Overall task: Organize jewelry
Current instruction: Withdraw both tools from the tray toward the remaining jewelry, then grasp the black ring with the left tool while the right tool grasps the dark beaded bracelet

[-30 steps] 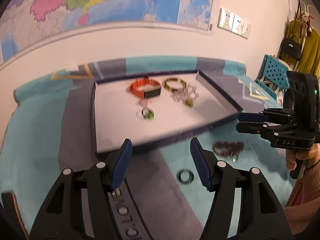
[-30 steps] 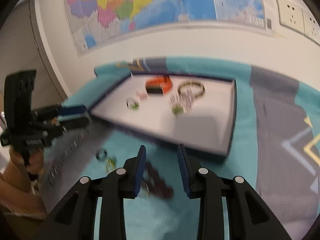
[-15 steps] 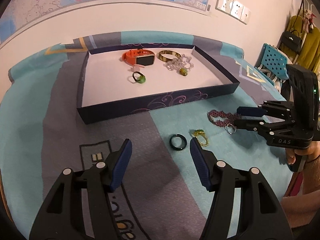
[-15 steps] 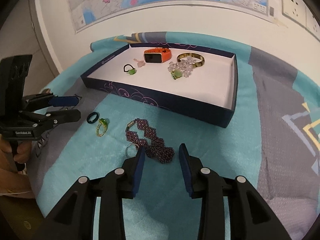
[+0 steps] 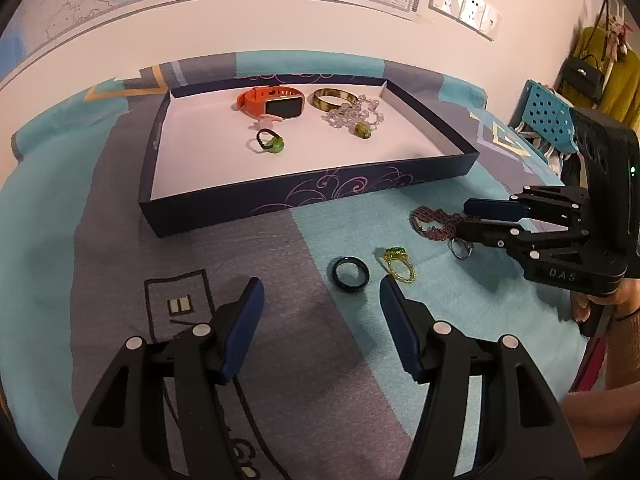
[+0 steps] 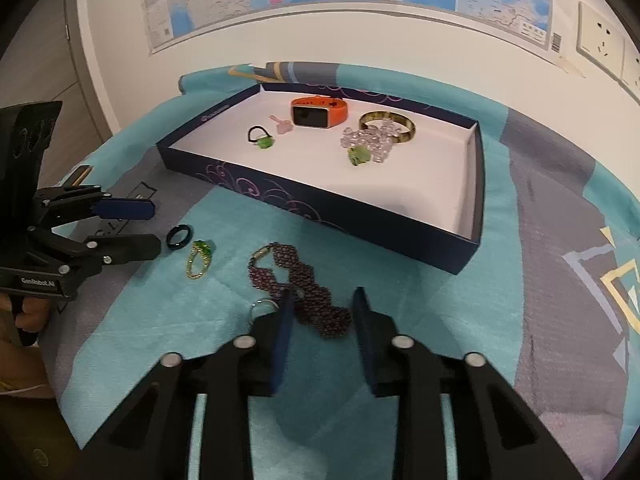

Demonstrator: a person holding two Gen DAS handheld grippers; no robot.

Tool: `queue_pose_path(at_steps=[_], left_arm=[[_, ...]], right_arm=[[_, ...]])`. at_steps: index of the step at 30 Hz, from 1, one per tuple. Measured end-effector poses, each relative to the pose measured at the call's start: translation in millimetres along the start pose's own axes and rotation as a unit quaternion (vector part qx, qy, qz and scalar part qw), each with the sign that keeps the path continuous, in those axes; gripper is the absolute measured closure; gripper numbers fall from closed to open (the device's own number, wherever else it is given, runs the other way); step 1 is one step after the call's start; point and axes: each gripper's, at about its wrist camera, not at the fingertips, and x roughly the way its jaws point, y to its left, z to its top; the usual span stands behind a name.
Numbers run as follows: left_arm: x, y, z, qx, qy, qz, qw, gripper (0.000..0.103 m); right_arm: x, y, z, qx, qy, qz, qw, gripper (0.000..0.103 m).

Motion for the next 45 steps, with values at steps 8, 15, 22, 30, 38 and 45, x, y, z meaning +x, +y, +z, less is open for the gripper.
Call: queue_pose_path(at_steps=[8,15,22,30,38,45], left_arm=[[3.7,-7.7,1.7,0.015,0.004,-0.002,0.9999,0.044],[10.0,-12.6,5.3,0.030,0.010,0.002,0.9995,0.053],[14.9,-19.8,8.7,0.051,0.013,0.016,0.9985,0.074],[14.7,-20.1,9.4,0.048,0.012,0.011,0.9987,0.081],[14.2,-18.7,9.4,0.037,0.010,0.005,0.9992,0.081],[12.8,-16.9,8.9,0.033,0.007,0.005,0.9994,0.081]], right_arm=[[-2.9,-4.8,0.7,0.025,-0.011,0.008,1.000,0.090],[-5.0,-18.4,0.4,0.065,-0.018,0.030,0.997,0.089],[-4.4,-15.7,0.5,0.060,-0.015,0.024,0.998,0.075],[-4.3,-10.4,1.0,0.047,-0.016,0.028,0.998,0.068],[3.7,-0.1,5.8,0.017,-0.002,0.015,1.000,0.089],[0.5,-4.4,6.5,0.038,-0.013,0.038,0.998,0.097]])
